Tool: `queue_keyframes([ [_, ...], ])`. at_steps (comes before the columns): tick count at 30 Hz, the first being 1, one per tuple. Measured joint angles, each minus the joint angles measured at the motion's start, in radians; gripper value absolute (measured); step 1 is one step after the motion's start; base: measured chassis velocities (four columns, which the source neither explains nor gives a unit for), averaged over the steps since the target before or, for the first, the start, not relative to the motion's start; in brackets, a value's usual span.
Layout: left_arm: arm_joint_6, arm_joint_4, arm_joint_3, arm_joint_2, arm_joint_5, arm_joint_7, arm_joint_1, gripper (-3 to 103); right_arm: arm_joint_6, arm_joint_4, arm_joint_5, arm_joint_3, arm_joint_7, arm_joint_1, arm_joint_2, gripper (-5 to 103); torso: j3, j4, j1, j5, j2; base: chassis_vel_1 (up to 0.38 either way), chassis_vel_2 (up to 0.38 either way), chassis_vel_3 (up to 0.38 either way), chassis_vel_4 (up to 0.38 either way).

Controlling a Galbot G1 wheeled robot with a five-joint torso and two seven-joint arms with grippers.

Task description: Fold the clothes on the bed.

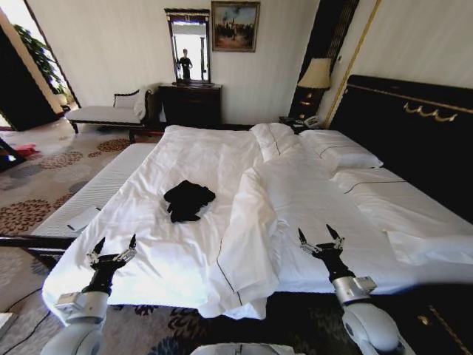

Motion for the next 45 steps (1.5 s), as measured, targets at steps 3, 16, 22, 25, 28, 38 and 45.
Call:
queue_keyframes([
  [3, 0.000, 0.004, 0.002, 0.000, 0.001, 0.001, -0.002, 100, 0.001, -0.002, -0.004, -0.004, 0.000, -0.001, 0.005, 100, 0.000, -0.0002, 0.000, -0.0005, 0.000, -0.264, 0.154, 0.201, -0.184],
  [16, 0.000, 0.036, 0.006, 0.006, -0.001, -0.004, -0.021, 100, -0.038, 0.094, 0.062, -0.034, 0.048, -0.052, 0.044, 100, 0.001, 0.0004, 0.002, -0.0009, -0.001, -0.144, 0.150, 0.143, -0.138],
  [22, -0.004, 0.041, -0.002, 0.004, -0.008, -0.001, -0.026, 100, -0.124, 0.328, 0.158, -0.066, 0.082, -0.188, 0.114, 100, -0.001, 0.0002, -0.001, -0.0007, 0.001, 0.018, -0.018, -0.025, 0.016],
  [25, -0.003, 0.046, -0.009, 0.005, -0.020, -0.003, -0.043, 100, -0.146, 0.385, 0.159, -0.066, 0.089, -0.244, 0.128, 100, -0.001, 0.0000, -0.001, -0.0015, 0.001, 0.045, -0.027, -0.037, 0.037],
  [28, -0.002, 0.049, -0.011, 0.008, -0.026, -0.005, -0.048, 100, -0.169, 0.394, 0.163, -0.069, 0.097, -0.279, 0.133, 100, 0.000, -0.0003, 0.000, -0.0011, 0.000, 0.000, 0.000, 0.000, 0.000],
  [38, -0.012, 0.057, -0.004, 0.003, -0.018, -0.001, -0.021, 100, -0.220, 0.392, 0.187, -0.061, 0.128, -0.320, 0.058, 100, 0.000, 0.0002, 0.000, -0.0006, 0.000, 0.000, 0.000, 0.000, 0.000],
  [45, -0.018, 0.064, -0.008, 0.003, -0.016, 0.000, -0.016, 100, -0.179, 0.389, 0.169, -0.059, 0.107, -0.313, 0.050, 100, 0.000, -0.0001, 0.000, -0.0008, 0.000, 0.000, 0.000, 0.000, 0.000],
])
